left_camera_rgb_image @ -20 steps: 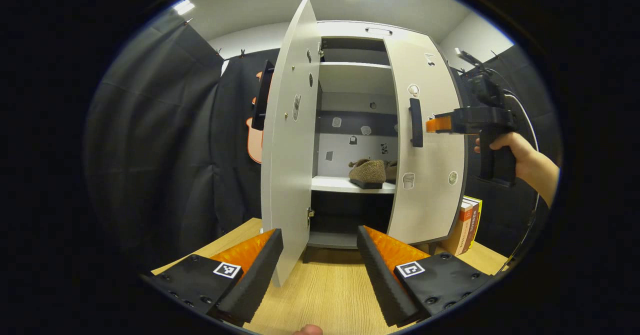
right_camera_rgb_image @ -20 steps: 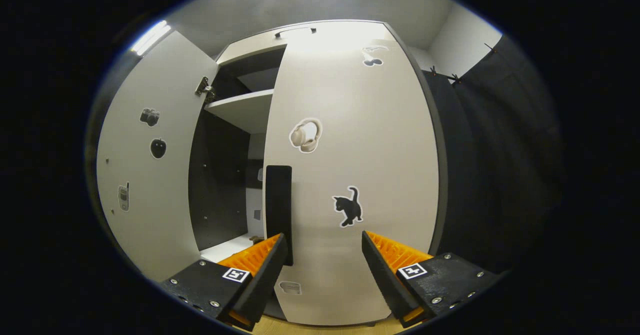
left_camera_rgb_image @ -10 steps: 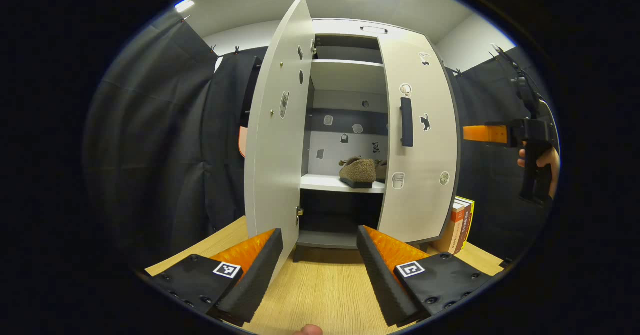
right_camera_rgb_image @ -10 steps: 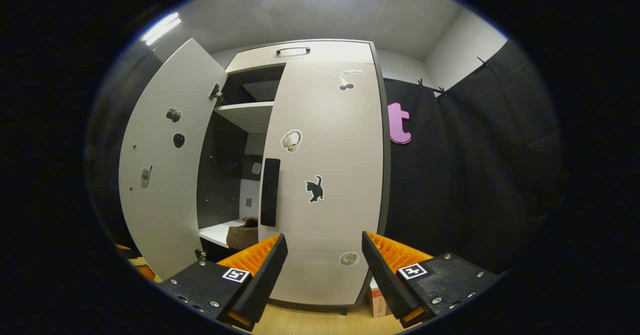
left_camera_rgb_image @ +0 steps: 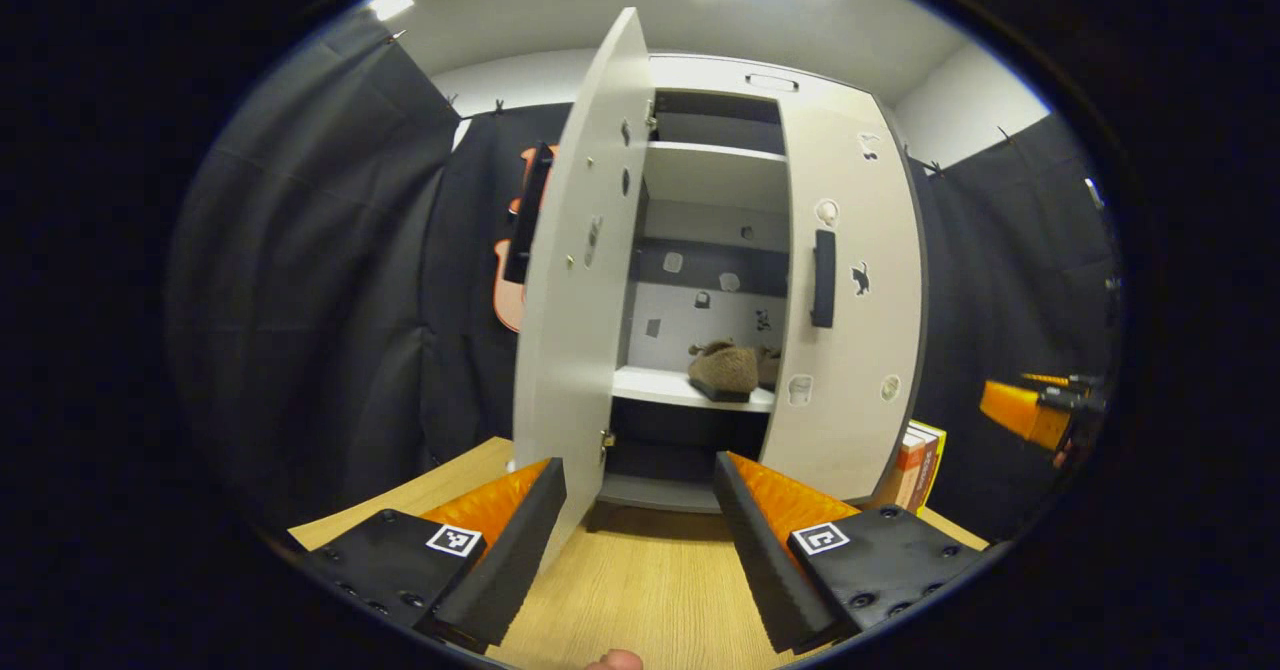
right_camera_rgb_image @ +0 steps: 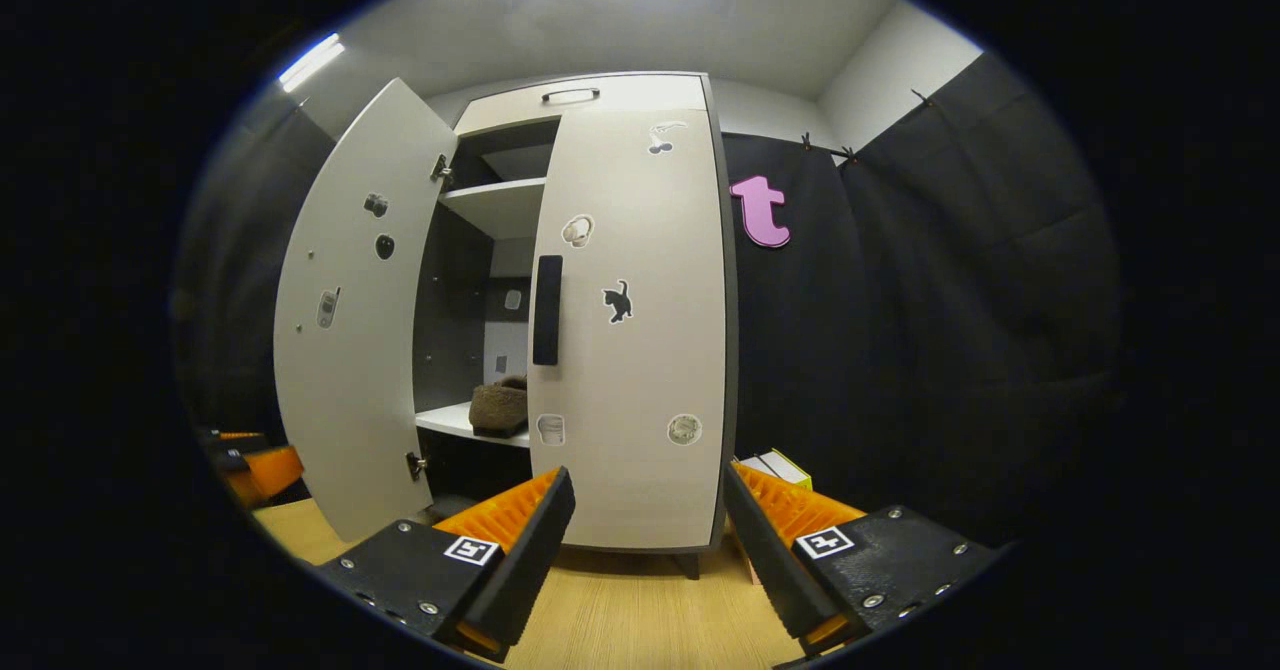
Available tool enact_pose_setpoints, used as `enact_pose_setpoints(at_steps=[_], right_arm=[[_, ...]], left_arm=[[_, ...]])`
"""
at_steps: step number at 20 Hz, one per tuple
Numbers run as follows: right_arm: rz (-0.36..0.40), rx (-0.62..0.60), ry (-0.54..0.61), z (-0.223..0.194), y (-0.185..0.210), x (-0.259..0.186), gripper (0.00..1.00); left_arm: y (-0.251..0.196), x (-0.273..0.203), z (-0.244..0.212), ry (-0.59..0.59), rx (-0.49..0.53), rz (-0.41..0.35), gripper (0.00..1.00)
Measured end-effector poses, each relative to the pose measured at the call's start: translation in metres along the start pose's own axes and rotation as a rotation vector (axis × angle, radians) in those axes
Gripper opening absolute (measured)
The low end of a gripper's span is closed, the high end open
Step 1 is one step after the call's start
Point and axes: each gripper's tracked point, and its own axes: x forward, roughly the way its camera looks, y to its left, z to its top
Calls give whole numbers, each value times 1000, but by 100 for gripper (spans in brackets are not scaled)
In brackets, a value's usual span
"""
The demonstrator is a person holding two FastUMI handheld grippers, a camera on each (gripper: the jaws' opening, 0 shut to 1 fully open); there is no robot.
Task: Grab one shoe with the right hand and put it into the shoe cabinet, grab the other shoe with the left hand and put it into the shoe cabinet; then close the right door with the right hand and the left door with the left hand.
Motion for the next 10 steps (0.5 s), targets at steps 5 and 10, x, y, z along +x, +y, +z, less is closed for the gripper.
enact_pose_setpoints(at_steps=[5, 10], right_arm=[[2, -6, 12, -5, -9, -3, 93], [20, -7, 17, -3, -6, -1, 92]], left_arm=[[80, 12, 76, -83, 2, 155, 94], [142, 75, 128, -100, 62, 210, 94]])
